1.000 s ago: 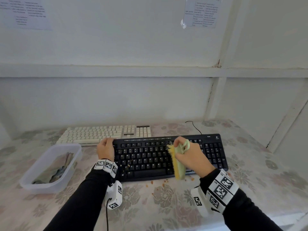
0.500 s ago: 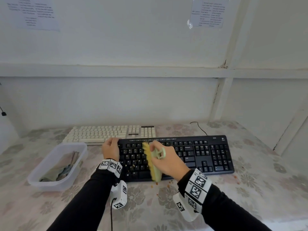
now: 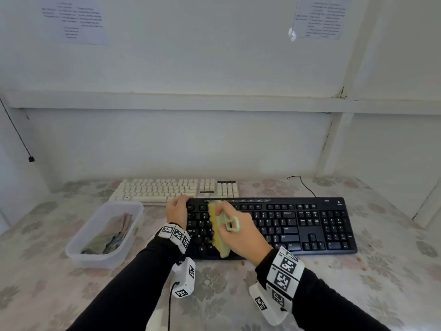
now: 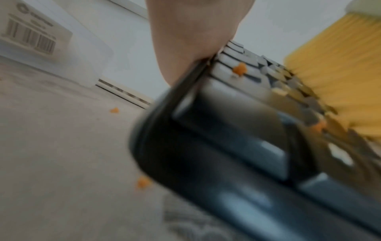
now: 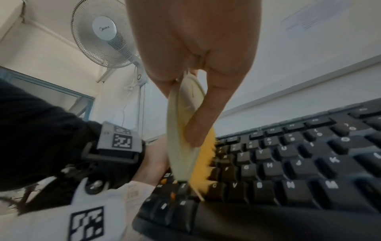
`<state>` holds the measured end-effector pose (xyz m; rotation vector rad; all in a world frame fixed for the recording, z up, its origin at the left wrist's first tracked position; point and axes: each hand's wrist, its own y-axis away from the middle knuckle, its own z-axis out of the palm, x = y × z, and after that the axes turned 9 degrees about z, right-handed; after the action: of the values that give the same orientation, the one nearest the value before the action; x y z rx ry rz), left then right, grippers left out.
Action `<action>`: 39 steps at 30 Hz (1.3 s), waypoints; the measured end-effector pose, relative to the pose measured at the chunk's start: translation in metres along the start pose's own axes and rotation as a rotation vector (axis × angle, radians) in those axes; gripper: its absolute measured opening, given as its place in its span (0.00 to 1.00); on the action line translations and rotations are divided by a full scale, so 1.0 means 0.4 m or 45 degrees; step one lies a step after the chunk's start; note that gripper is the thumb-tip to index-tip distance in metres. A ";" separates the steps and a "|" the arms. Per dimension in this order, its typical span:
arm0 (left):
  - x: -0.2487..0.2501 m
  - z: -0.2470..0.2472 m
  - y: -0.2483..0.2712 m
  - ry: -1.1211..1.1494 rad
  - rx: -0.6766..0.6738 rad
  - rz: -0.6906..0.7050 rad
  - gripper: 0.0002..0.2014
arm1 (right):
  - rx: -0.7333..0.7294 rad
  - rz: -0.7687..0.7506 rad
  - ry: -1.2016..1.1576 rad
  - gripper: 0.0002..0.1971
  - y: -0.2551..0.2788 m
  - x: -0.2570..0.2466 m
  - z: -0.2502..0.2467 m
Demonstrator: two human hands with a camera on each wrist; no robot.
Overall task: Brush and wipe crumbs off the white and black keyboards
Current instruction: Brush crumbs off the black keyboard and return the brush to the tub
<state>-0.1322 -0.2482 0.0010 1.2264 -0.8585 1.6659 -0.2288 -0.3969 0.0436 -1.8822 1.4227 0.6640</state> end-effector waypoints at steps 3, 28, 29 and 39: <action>0.003 -0.006 -0.001 0.056 -0.030 -0.071 0.08 | -0.093 0.045 0.063 0.12 0.023 0.011 0.006; -0.013 -0.038 -0.009 0.146 -0.195 -0.114 0.11 | 0.174 -0.016 -0.173 0.14 -0.035 -0.080 0.075; -0.012 -0.039 -0.008 0.140 -0.203 -0.080 0.11 | 0.179 -0.036 -0.188 0.13 -0.038 -0.084 0.085; -0.016 -0.034 -0.011 0.137 -0.158 -0.120 0.11 | -0.061 0.097 0.073 0.14 0.008 -0.048 0.059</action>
<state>-0.1324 -0.2358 -0.0087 1.0666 -0.8135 1.5647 -0.2370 -0.3676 0.0420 -1.9051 1.5341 0.6915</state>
